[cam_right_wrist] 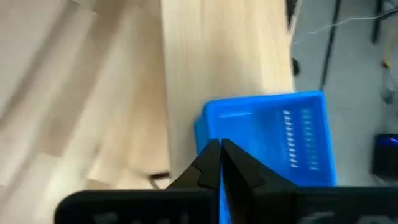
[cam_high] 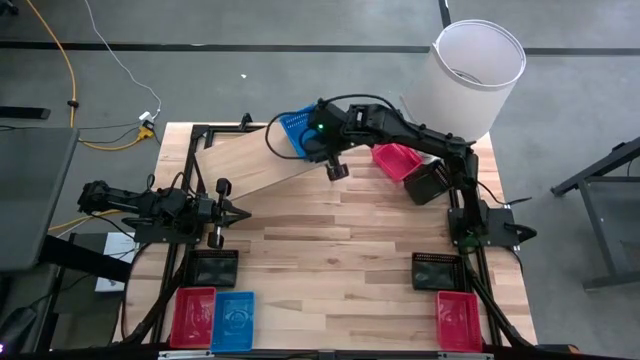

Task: Stack baskets on shelf by color
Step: Stack the blue bin on top of the other blue bin on the shelf

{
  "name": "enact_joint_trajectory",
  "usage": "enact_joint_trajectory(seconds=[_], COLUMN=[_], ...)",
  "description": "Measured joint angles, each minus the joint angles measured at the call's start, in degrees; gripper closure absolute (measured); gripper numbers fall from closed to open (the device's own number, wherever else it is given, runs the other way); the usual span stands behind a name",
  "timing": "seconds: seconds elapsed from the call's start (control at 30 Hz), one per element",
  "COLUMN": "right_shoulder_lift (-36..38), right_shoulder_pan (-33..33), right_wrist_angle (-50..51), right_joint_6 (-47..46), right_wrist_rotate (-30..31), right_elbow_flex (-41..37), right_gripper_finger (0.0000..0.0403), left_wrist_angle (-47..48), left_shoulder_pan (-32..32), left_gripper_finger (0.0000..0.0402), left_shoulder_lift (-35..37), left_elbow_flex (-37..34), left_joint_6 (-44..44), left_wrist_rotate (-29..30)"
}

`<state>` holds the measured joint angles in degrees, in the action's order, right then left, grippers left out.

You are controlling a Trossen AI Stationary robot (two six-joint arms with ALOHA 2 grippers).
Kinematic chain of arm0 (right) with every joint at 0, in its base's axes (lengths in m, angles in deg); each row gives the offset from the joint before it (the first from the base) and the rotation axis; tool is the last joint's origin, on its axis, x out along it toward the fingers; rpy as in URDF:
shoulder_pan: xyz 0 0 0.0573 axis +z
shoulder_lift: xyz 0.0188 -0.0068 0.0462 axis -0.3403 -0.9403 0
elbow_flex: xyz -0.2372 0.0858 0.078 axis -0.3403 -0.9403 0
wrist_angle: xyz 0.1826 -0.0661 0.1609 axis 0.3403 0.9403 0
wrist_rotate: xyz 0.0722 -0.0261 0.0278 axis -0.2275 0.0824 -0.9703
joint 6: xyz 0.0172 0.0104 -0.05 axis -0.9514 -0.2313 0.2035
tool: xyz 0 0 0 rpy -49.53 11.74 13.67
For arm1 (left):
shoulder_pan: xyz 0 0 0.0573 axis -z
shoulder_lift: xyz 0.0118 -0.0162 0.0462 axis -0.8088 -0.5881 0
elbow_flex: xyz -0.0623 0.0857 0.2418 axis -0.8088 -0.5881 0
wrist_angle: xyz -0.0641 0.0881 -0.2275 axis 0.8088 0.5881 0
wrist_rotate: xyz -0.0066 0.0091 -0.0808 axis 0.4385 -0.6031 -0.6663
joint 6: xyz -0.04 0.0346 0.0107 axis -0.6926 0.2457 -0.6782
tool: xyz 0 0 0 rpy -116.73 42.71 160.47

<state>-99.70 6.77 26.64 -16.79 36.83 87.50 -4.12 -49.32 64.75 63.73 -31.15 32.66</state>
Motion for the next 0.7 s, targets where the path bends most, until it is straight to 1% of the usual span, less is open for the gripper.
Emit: enact_joint_trajectory(seconds=[0.1,0.2,0.3,0.4,0.5,0.6,0.7], right_shoulder_lift=[0.0,0.0,0.0,0.6,2.8,7.4,14.8], right_shoulder_pan=[0.0,0.0,0.3,2.0,4.2,6.7,9.2], right_wrist_angle=[1.6,7.5,13.9,16.9,16.8,13.9,6.6], right_joint_6=[-1.2,-2.1,-4.8,-6.6,-8.4,-9.7,-13.6], right_wrist_rotate=[-0.2,-0.3,-2.3,-5.1,-6.9,-7.8,-7.9], right_elbow_flex=[-0.1,-0.2,-0.5,-4.8,-13.5,-26.5,-41.1], right_gripper_finger=[0.0403,0.0403,0.0403,0.0403,0.0403,0.0403,0.0403], left_wrist_angle=[0.0,0.0,0.0,0.0,0.0,0.0,0.0], left_shoulder_pan=[0.0,0.0,0.0,0.0,0.0,0.0,0.0], left_gripper_finger=[0.0398,0.0398,0.0398,0.0398,0.0398,0.0398,0.0398], left_shoulder_lift=[0.0,0.0,0.0,0.0,0.0,0.0,0.0], left_elbow_flex=[0.0,0.0,0.0,0.0,0.0,0.0,0.0], left_joint_6=[0.1,0.1,0.0,0.0,0.1,0.1,0.0], left_wrist_rotate=[0.0,0.0,0.0,0.0,0.0,0.0,0.0])
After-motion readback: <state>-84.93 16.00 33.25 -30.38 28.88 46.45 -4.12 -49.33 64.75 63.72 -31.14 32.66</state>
